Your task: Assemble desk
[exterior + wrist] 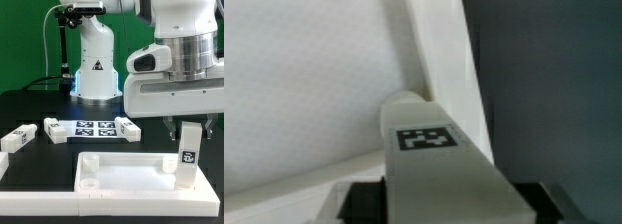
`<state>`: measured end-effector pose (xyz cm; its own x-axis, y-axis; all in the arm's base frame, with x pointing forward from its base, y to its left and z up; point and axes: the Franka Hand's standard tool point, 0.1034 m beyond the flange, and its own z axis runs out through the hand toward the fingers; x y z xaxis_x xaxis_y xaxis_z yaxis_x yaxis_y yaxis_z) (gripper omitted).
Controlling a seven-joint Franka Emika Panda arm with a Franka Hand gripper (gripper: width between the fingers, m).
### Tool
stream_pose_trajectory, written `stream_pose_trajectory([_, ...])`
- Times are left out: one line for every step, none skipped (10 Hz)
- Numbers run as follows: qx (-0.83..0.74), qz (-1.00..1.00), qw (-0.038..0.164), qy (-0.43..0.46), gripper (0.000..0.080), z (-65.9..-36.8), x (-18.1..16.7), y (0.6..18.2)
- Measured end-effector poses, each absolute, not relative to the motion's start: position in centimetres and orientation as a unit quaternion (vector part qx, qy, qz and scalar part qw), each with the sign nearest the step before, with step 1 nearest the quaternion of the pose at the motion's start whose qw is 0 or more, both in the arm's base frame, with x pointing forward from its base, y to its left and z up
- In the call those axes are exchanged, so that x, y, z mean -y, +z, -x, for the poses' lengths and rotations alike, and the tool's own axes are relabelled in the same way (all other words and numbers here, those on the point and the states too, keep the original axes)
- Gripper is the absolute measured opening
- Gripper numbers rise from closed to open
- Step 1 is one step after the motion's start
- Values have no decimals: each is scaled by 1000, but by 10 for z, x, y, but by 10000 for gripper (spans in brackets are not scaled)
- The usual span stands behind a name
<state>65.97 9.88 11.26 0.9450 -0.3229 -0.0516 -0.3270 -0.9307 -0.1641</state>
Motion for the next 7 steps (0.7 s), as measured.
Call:
stream_pose_trajectory([-212, 974, 83, 15, 301, -660, -92, 112])
stream_pose_trajectory([-268, 960, 84, 17, 301, -660, -92, 111])
stream_pose_trajectory([-328, 940, 93, 24, 301, -661, -91, 112])
stream_pose_trajectory([-437, 893, 100, 42, 300, -660, -92, 111])
stream_pose_trajectory([-539, 834, 103, 62, 297, -658, -98, 110])
stream_pose_trajectory([-602, 787, 115, 69, 297, -661, -101, 110])
stream_pose_trajectory([-637, 758, 121, 68, 297, -661, -100, 109])
